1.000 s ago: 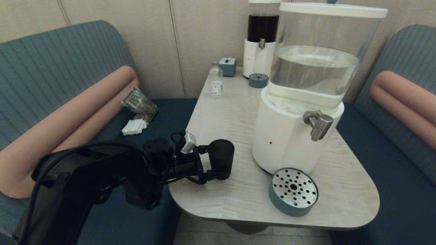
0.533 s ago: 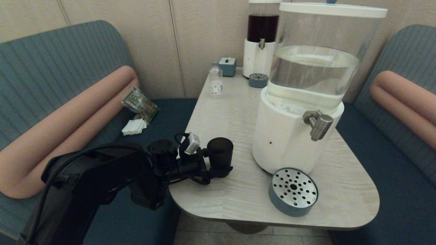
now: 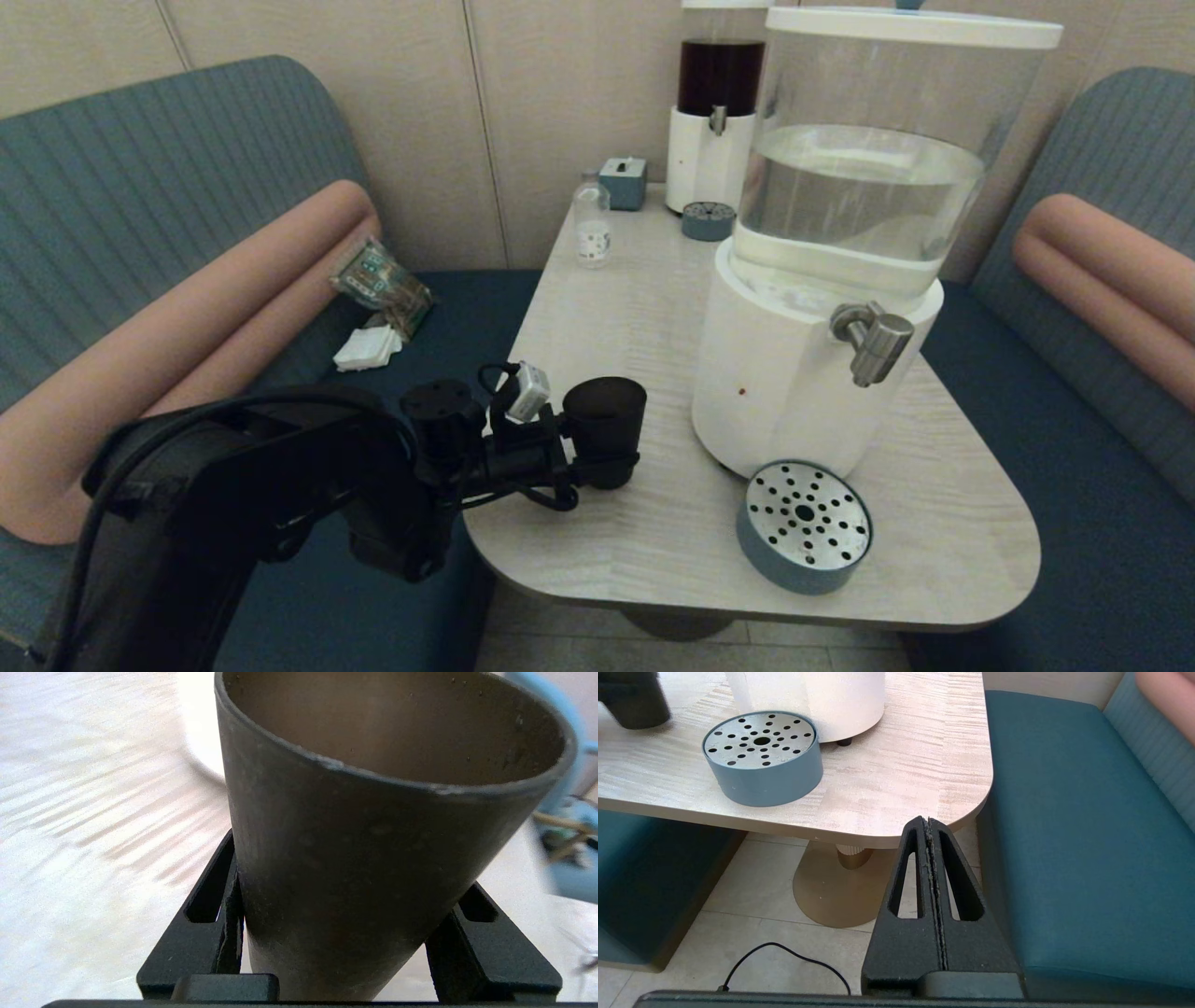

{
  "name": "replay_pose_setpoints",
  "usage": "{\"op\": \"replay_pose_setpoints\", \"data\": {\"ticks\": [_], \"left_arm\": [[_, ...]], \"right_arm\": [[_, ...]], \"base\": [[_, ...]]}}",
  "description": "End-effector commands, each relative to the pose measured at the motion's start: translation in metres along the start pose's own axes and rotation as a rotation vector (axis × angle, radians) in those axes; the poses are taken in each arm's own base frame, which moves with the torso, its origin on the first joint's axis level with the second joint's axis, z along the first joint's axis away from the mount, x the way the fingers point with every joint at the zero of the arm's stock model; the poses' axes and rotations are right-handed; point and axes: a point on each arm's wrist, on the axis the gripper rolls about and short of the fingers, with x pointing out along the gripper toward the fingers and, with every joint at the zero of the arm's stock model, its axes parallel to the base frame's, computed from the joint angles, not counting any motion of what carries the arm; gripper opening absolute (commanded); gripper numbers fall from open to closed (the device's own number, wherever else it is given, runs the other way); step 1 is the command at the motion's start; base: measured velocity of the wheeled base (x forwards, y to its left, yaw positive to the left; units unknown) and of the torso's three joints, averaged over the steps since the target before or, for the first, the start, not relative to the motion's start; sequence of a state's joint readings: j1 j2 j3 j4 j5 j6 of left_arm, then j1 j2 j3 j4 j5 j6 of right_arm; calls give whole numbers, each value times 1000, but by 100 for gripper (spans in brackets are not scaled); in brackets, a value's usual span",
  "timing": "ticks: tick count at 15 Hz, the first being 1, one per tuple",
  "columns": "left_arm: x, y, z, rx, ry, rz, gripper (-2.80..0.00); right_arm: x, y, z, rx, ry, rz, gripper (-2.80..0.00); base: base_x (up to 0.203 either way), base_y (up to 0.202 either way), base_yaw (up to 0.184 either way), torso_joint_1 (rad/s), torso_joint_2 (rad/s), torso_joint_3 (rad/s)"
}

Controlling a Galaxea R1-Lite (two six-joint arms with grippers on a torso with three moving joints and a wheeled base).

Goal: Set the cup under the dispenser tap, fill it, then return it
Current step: Pick up the cup, then place it under the water dispenser

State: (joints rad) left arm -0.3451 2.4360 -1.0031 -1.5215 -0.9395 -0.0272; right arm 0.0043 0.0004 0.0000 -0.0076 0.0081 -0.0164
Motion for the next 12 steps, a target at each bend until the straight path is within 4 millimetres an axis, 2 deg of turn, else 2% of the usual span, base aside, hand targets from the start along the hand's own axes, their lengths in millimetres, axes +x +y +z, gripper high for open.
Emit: {"op": "replay_pose_setpoints", "data": {"ticks": [1, 4, 6, 8, 12], "left_arm": [[-5, -21, 36, 30, -26, -25, -280], [-14, -54, 69, 29, -37, -58, -280], [-9, -79, 89, 17, -61, -113, -280], [13, -102, 99, -12, -86, -185, -280], [62, -117, 105, -23, -154, -253, -280]], "right_arm": [[0, 0, 0, -1, -2, 0, -280], [0, 0, 0, -1, -2, 1, -280], [0, 0, 0, -1, -2, 0, -280], [0, 0, 0, -1, -3, 1, -280], [0, 0, 0, -1, -2, 1, -280]], "base": [[0, 0, 0, 0, 0, 0], [0, 0, 0, 0, 0, 0], [0, 0, 0, 0, 0, 0], [0, 0, 0, 0, 0, 0], [0, 0, 0, 0, 0, 0]]}}
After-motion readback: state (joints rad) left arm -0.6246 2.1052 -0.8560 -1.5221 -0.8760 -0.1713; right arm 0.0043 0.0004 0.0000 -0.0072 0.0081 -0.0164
